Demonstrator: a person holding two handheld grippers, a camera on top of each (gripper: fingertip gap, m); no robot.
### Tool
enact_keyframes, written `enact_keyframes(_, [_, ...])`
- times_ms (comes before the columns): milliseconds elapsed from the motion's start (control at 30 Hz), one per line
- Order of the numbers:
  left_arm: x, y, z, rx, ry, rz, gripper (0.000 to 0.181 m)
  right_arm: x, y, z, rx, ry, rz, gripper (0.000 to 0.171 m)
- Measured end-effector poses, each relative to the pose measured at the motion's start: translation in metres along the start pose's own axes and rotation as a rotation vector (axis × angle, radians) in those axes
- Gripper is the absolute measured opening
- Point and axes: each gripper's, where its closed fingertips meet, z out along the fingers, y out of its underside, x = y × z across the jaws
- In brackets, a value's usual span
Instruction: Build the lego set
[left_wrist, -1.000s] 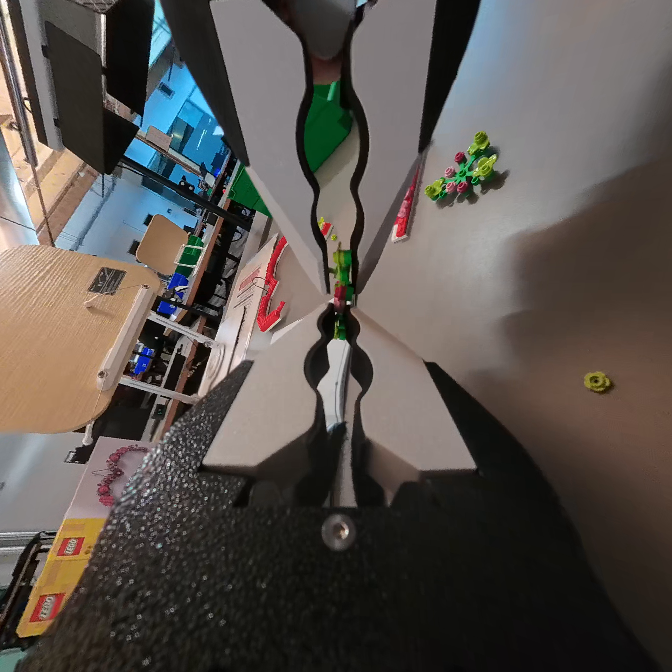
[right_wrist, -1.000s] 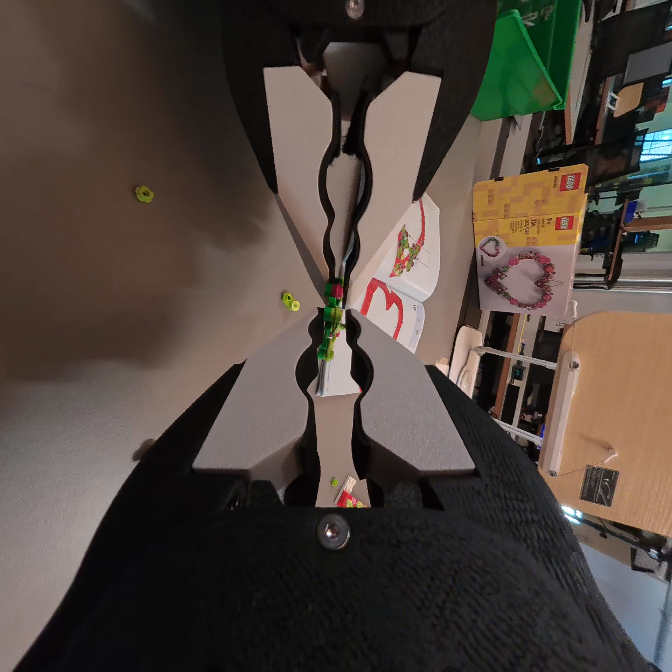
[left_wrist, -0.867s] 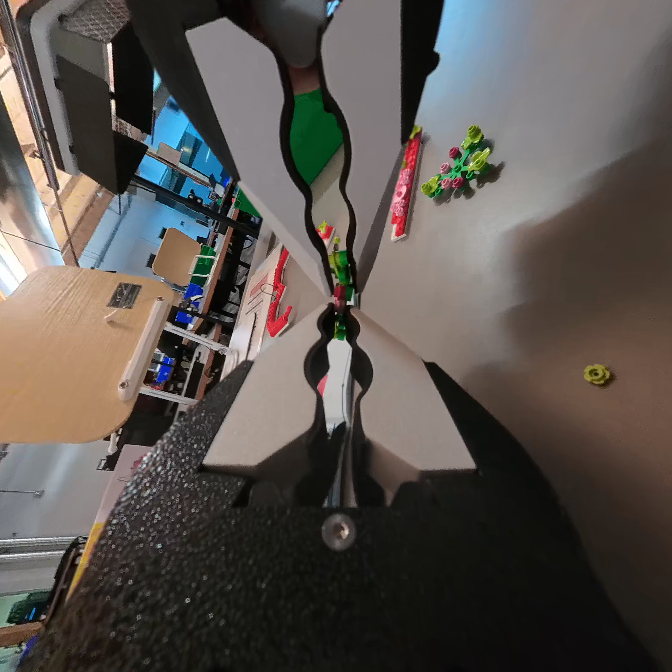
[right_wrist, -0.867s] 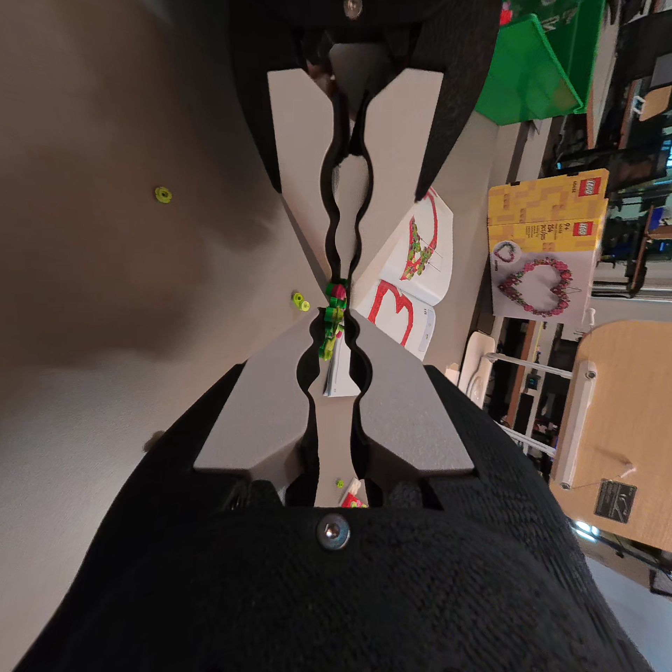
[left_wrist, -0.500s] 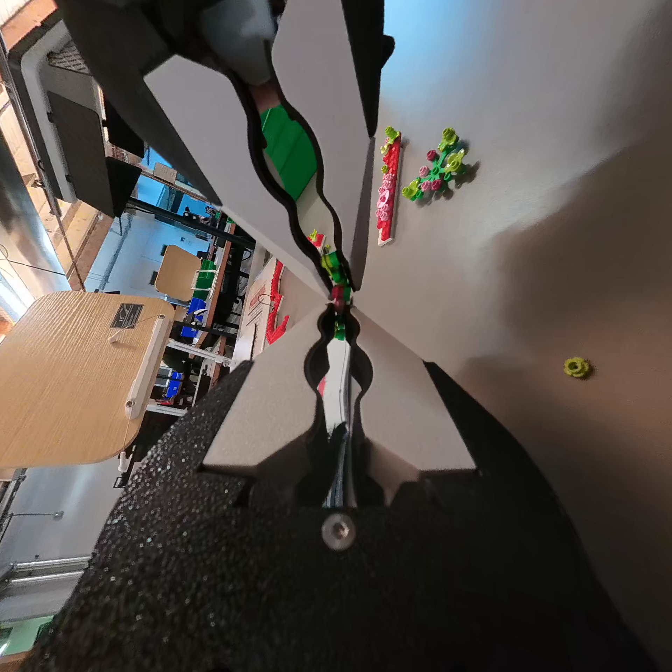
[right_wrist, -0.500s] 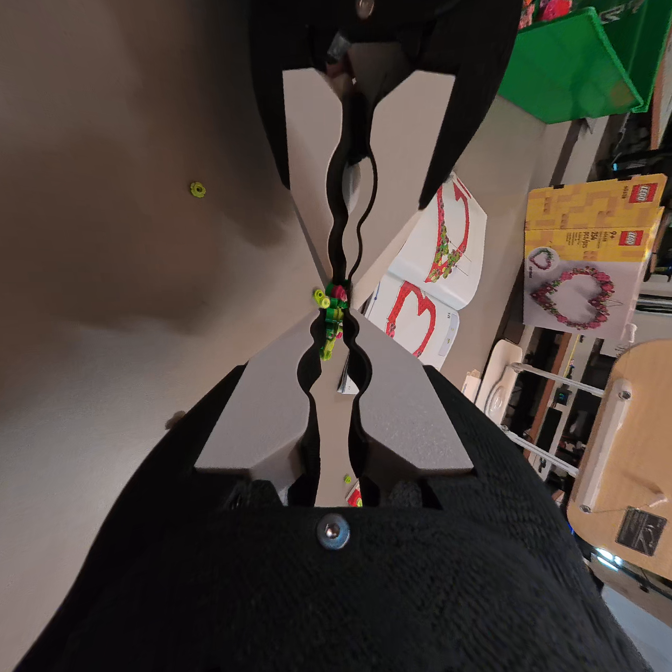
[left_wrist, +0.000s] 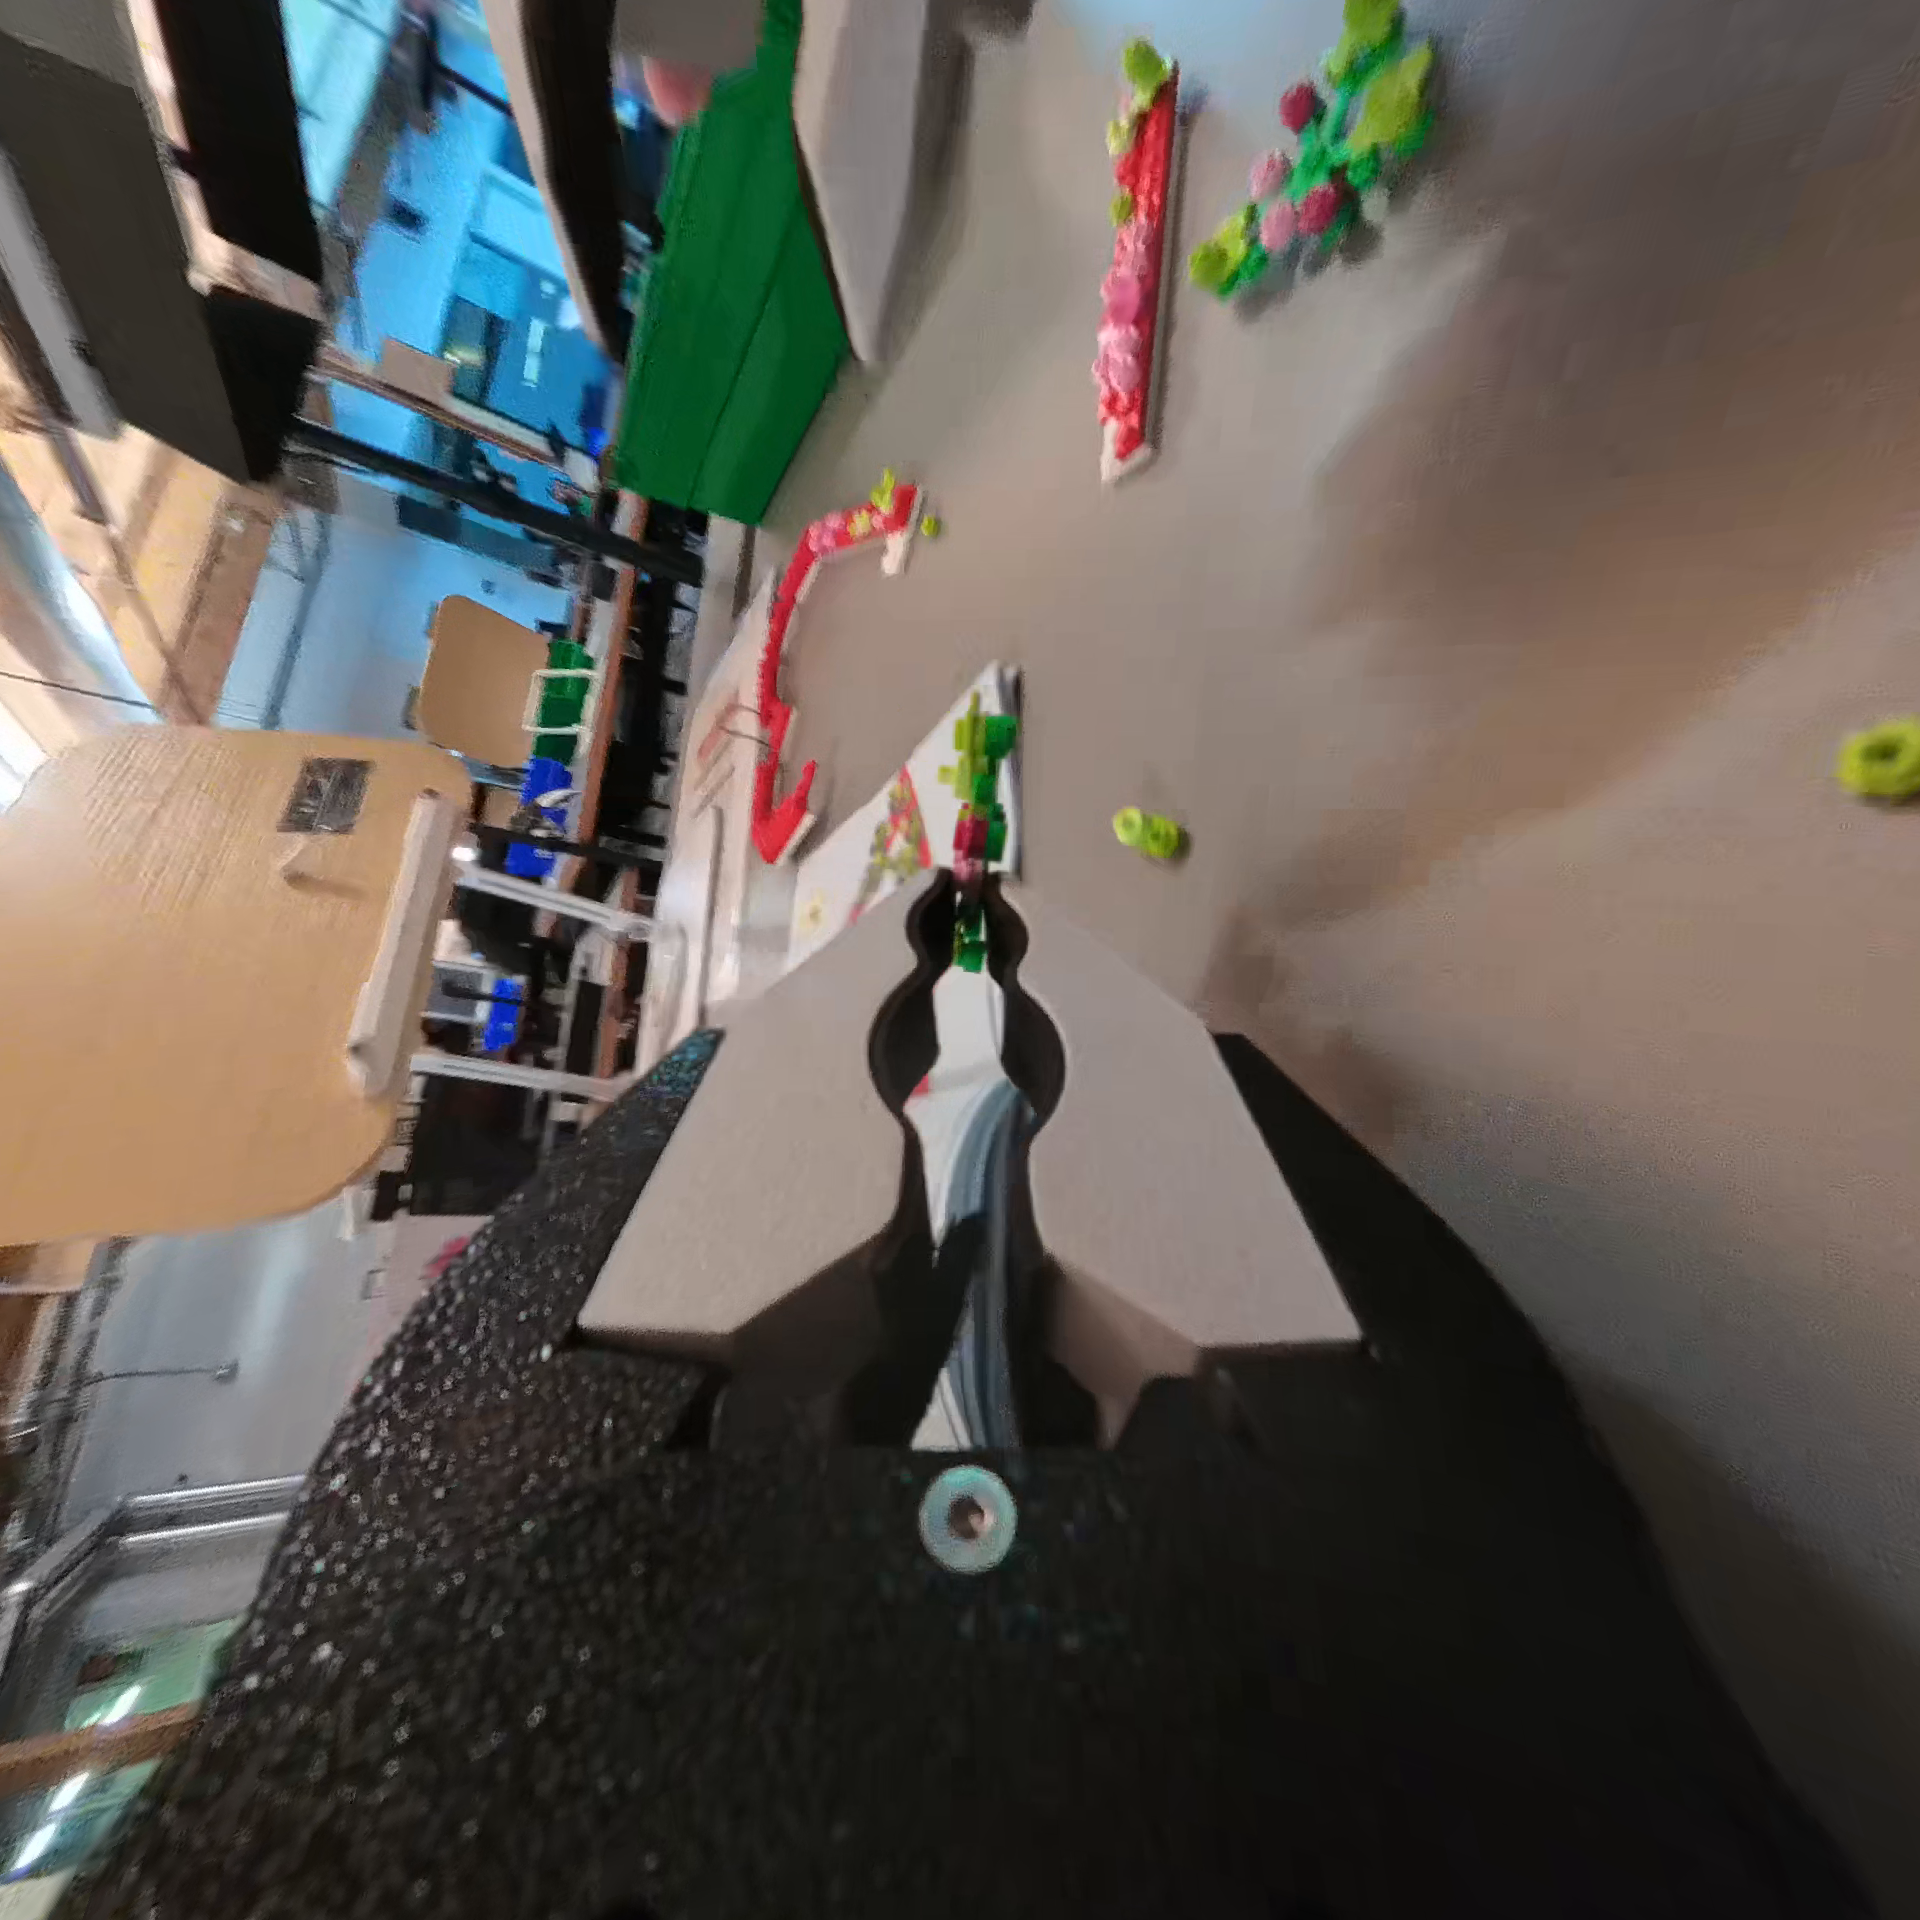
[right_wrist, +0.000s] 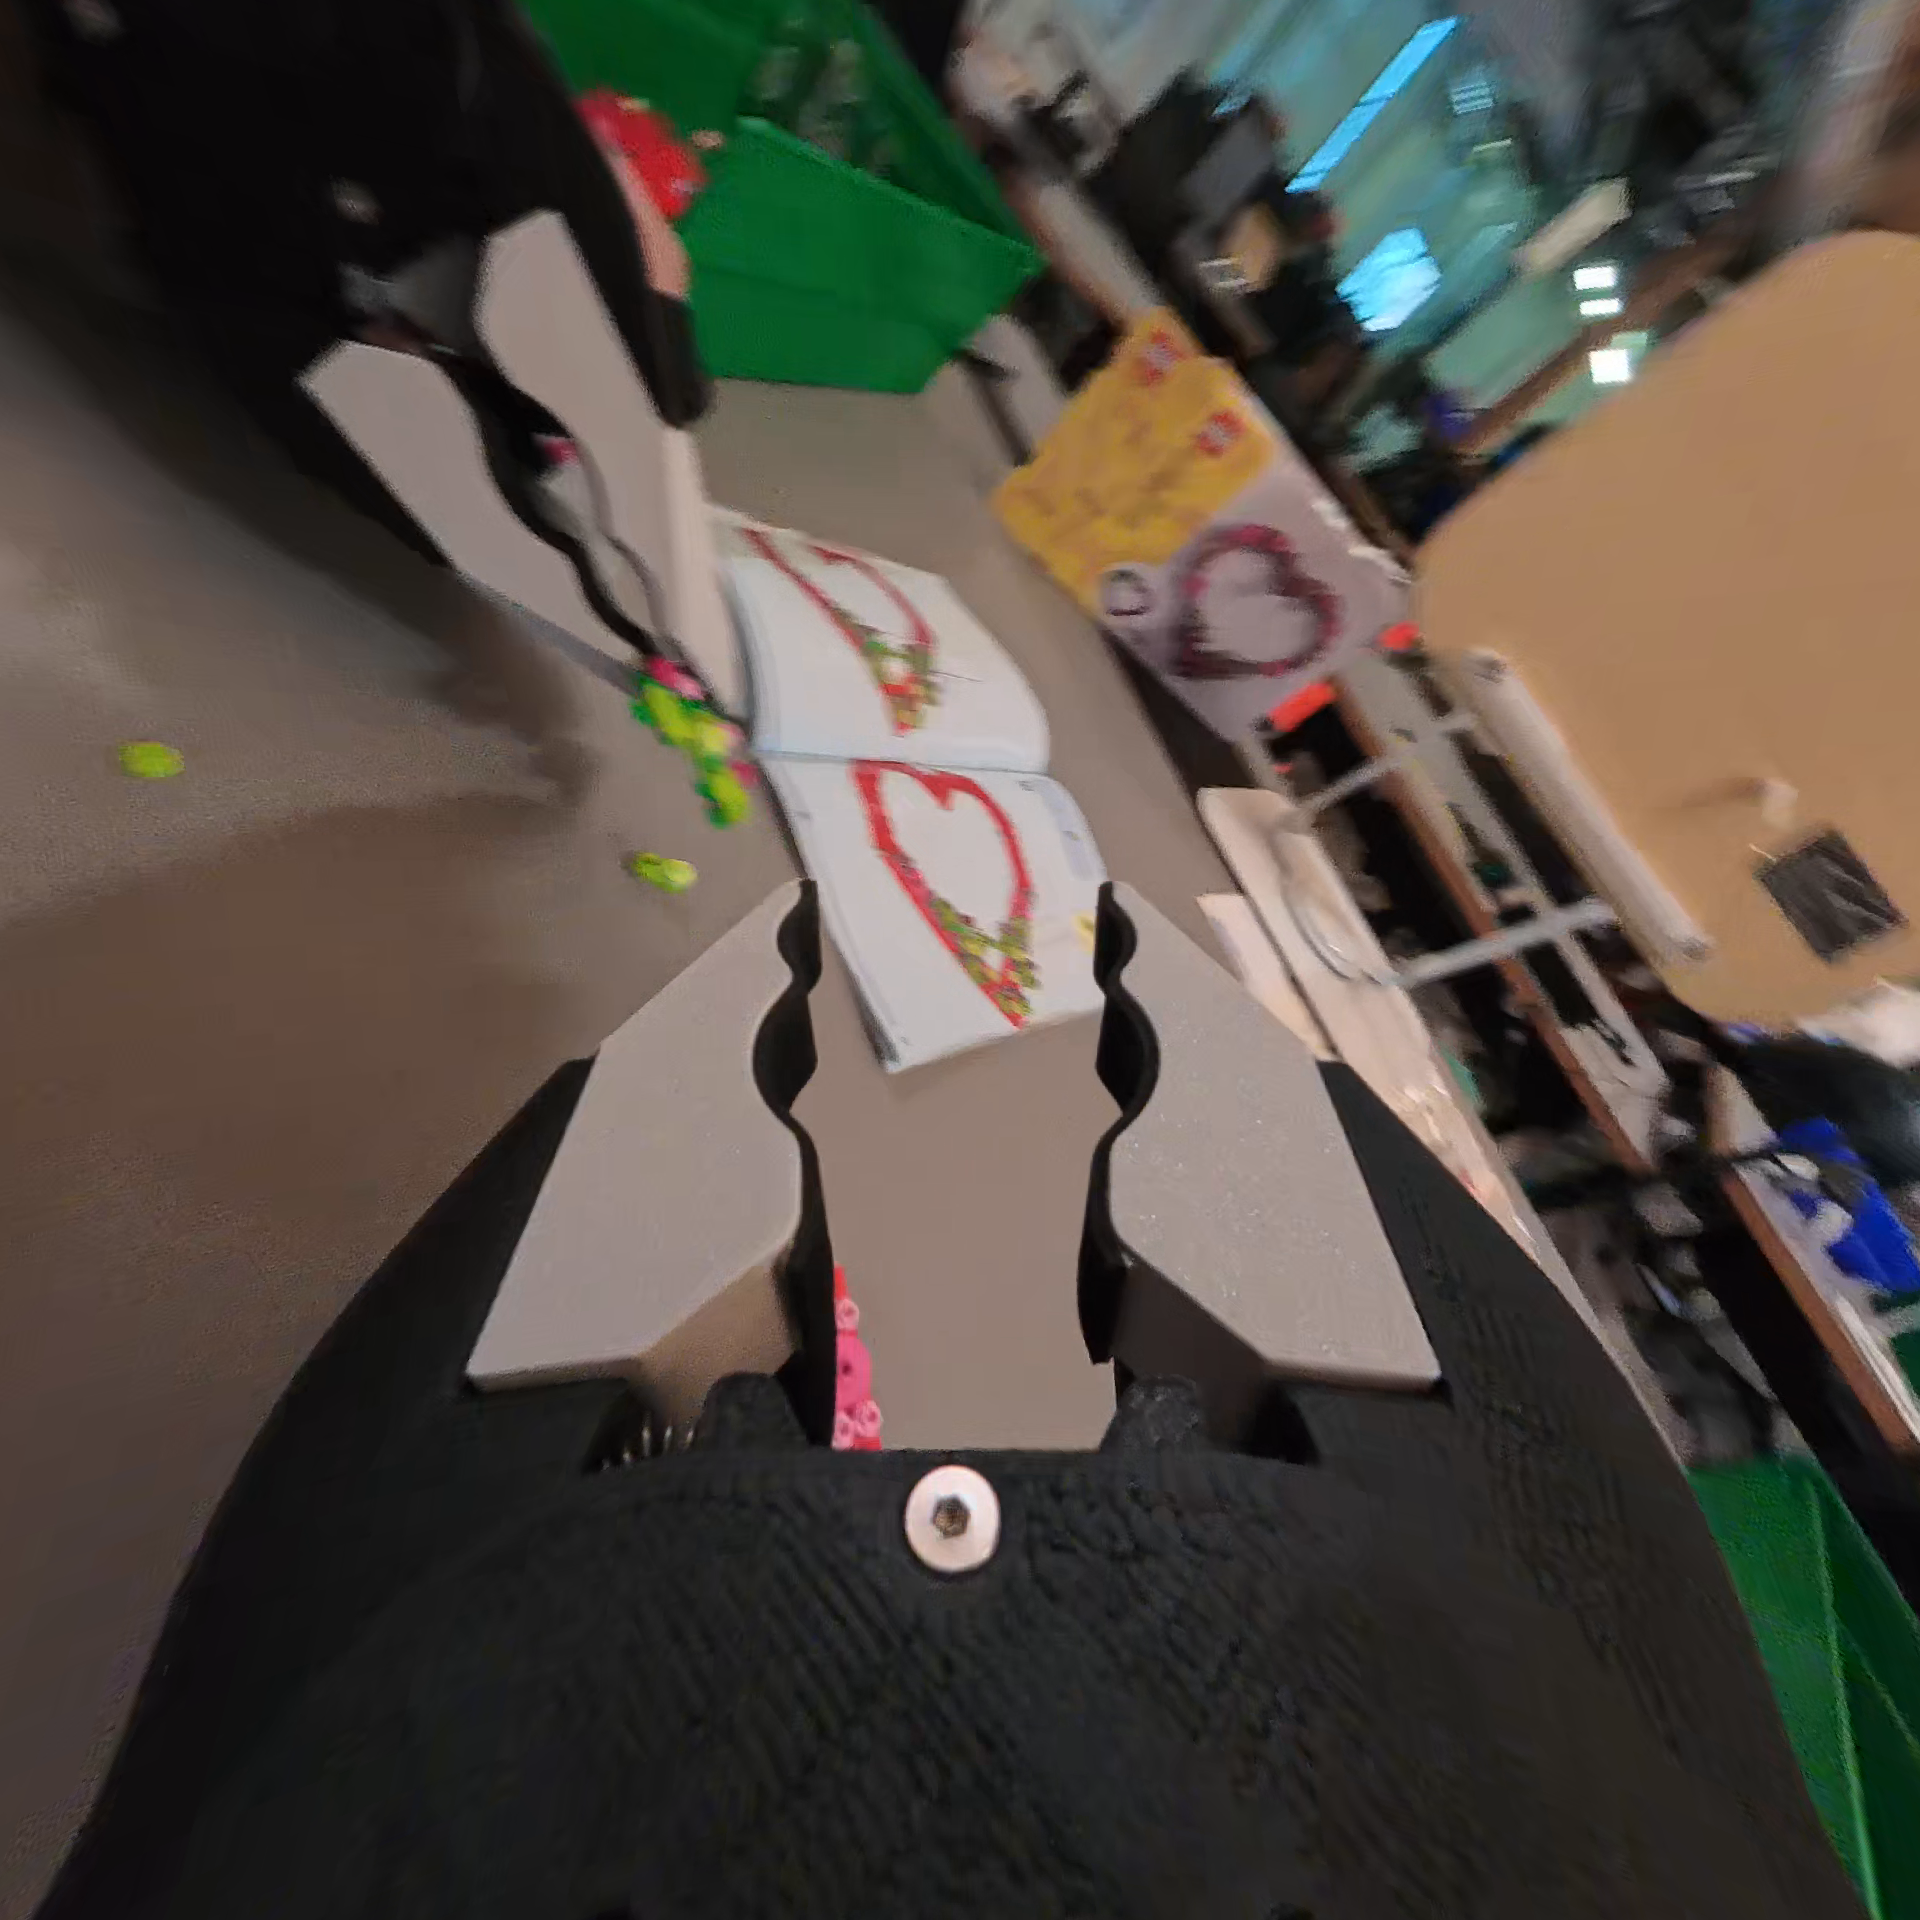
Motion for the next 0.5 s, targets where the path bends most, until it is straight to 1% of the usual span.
enact_keyframes(67, [0.007, 0.005, -0.005, 0.015, 0.063, -0.037, 0.002, 0.018, 0.015, -0.012, 0.047, 0.146, 0.052, 0.049])
enact_keyframes(100, [0.006, 0.005, -0.01, 0.018, 0.067, -0.045, 0.002, 0.026, 0.023, -0.018, 0.073, 0.208, 0.084, 0.047])
enact_keyframes(200, [0.006, 0.008, -0.024, -0.033, 0.08, -0.062, 0.002, 0.05, 0.048, -0.044, 0.144, 0.425, 0.147, 0.036])
enact_keyframes(267, [0.015, 0.014, -0.03, -0.08, 0.104, -0.048, 0.002, 0.062, 0.063, -0.061, 0.169, 0.543, 0.168, 0.035])
enact_keyframes(333, [0.026, 0.024, -0.034, -0.16, 0.139, -0.013, 0.002, 0.07, 0.067, -0.072, 0.182, 0.605, 0.157, 0.034])
enact_keyframes(433, [0.037, 0.035, -0.039, -0.259, 0.181, 0.056, 0.002, 0.078, 0.063, -0.083, 0.246, 0.649, 0.189, 0.034])
enact_keyframes(467, [0.041, 0.037, -0.041, -0.28, 0.208, 0.061, 0.005, 0.079, 0.065, -0.083, 0.253, 0.648, 0.208, 0.034])
enact_keyframes(500, [0.044, 0.039, -0.042, -0.302, 0.234, 0.057, 0.011, 0.079, 0.067, -0.083, 0.253, 0.642, 0.222, 0.034])
